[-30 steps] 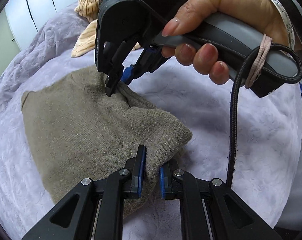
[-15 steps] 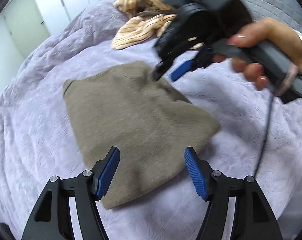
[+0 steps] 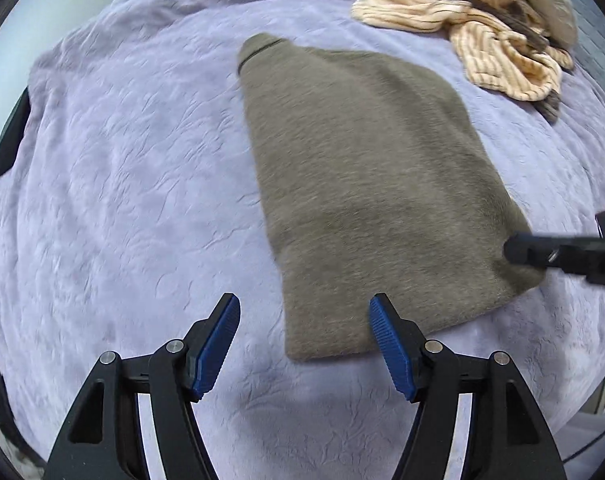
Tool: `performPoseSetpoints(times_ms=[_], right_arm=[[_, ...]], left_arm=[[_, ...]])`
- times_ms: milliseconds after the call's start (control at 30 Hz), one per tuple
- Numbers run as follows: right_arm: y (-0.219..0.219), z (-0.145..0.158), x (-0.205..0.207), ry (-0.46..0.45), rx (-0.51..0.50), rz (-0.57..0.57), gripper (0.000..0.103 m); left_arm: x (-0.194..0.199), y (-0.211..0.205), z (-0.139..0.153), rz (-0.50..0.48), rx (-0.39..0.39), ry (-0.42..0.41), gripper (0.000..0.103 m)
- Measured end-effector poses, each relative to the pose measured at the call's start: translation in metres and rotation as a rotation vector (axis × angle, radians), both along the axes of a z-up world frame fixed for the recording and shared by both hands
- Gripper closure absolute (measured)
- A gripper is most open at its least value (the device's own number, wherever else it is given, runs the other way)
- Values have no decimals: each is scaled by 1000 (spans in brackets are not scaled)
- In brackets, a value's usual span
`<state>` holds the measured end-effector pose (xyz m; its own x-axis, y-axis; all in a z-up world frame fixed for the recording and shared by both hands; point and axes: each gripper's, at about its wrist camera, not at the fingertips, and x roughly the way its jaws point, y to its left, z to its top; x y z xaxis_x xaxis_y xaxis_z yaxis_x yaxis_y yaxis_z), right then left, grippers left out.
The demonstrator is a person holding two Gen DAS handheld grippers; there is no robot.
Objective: Fold small clothes
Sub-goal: 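Release the sweater with both grippers and withdraw them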
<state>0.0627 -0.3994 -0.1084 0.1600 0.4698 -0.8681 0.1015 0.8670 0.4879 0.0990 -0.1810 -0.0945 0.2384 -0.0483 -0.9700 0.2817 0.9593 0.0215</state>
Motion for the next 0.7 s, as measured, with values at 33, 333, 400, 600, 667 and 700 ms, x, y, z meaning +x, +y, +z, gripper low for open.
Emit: performPoseSetpoints(times_ms=[33, 333, 400, 600, 667, 700], right_arm=[[-1, -12, -3, 30, -13, -10, 81], [-9, -28, -21, 65, -23, -64, 81], [-8, -21, -25, 62, -34, -57, 78], [-7, -1, -44, 61, -54, -71, 62], [-7, 5, -48, 59, -45, -82, 53], [-7, 8, -50, 56, -40, -89, 49]], left_arm=[[-2, 5, 0, 18, -2, 9, 34], [-11, 27, 9, 78, 48, 25, 17], [-12, 31, 13, 93, 42, 34, 17], [-17, 38, 24, 109, 25, 49, 17], [-19, 38, 25, 105, 22, 52, 17], [-20, 38, 26, 105, 21, 56, 17]])
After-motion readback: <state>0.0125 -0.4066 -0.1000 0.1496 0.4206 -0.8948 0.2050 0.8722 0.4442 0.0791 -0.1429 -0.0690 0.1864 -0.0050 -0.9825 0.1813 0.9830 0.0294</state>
